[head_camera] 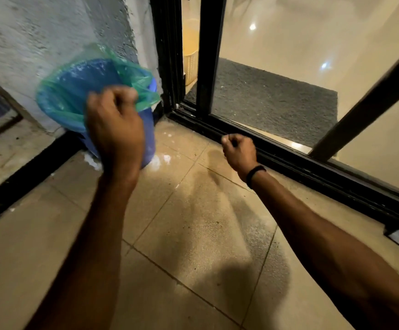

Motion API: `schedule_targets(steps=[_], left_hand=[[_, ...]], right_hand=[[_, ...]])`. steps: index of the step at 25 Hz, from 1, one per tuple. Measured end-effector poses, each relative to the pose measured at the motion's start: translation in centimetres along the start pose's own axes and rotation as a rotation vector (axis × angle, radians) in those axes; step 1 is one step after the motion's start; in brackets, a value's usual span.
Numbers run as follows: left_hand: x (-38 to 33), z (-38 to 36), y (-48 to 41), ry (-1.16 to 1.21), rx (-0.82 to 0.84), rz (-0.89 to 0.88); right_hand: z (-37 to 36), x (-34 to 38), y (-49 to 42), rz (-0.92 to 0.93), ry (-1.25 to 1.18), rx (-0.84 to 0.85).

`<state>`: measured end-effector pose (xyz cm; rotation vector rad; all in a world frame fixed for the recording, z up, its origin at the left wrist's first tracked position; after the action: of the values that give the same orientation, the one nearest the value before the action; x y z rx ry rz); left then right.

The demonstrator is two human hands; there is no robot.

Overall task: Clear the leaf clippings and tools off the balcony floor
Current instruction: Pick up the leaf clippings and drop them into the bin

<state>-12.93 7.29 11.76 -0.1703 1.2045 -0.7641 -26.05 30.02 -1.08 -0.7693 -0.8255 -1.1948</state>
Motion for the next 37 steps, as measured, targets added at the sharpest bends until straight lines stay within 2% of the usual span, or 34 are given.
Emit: schedule_targets(steps=[2,4,5,8,10,11,13,14,15,17,19,22,25,29,33,37], left_hand=[[1.1,1.6,-5.9,-0.251,-0.010,0.015],[2.9,1.8,-9.8,-0.524,0.109,0.115],[3.6,1.9,-11.0,-0.589,0.162,0.187],[3.7,2.3,-11.0,-0.597,0.125,0.270],[2.5,2.6,-8.7,-0.537,0.015,0.240],[1.8,2.6,-7.1,-0.469,-0.048,0.207],[0.8,2.0,-3.2,-0.290,-0.177,0.088],[0.6,1.1,-1.0,-0.212,-0.187,0.032],[0.8,-0.3,1.0,-0.164,-0.125,-0.012],[2.1,-4.3,4.5,-0.177,0.159,-0.037],[4.5,-8.7,7.2,-0.287,0.452,0.024],[7.9,-13.7,9.1,-0.373,0.683,0.133],[9.9,-16.9,10.0,-0.418,0.727,0.168],[11.3,-18.9,11.5,-0.391,0.723,0.177],[11.9,-19.6,12.0,-0.373,0.638,0.144],[11.4,-20.0,12.1,-0.367,0.592,0.137]], right_hand=[[-1.1,7.1,-1.9,0.165,-0.103,0.029],[-2.5,14.6,-4.5,0.386,-0.120,0.004],[-3.6,18.1,-5.5,0.491,-0.127,0.014],[-8.2,26.2,-5.8,0.727,0.030,0.234],[-9.2,28.5,-5.1,0.794,0.171,0.314],[-8.8,28.4,-4.9,0.792,0.130,0.338],[-6.7,25.6,-5.3,0.693,-0.131,0.342],[-5.2,22.9,-6.0,0.583,-0.243,0.304],[-3.6,19.3,-6.7,0.456,-0.286,0.241],[-1.3,10.3,-7.7,0.204,-0.164,0.121],[0.2,1.3,-7.2,0.015,0.053,0.080],[1.2,-7.0,-4.5,-0.123,0.227,0.123],[0.8,-9.6,-3.3,-0.109,0.272,0.136],[-0.7,-9.7,-3.2,0.046,0.354,0.080],[-2.1,-10.4,-3.1,0.199,0.416,0.018],[-3.5,-10.6,-3.3,0.236,0.534,-0.048]])
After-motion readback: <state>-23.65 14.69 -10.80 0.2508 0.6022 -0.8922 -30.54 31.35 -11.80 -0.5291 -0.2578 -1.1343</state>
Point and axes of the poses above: each hand's wrist, its own y-axis away from the middle knuckle, its own z-axis out of the back of the hand, x = y × z, the point moved 3 cm from there along -y, towards the middle knuckle, and after that the axes turned 7 degrees about z, right-handed, at the moved point
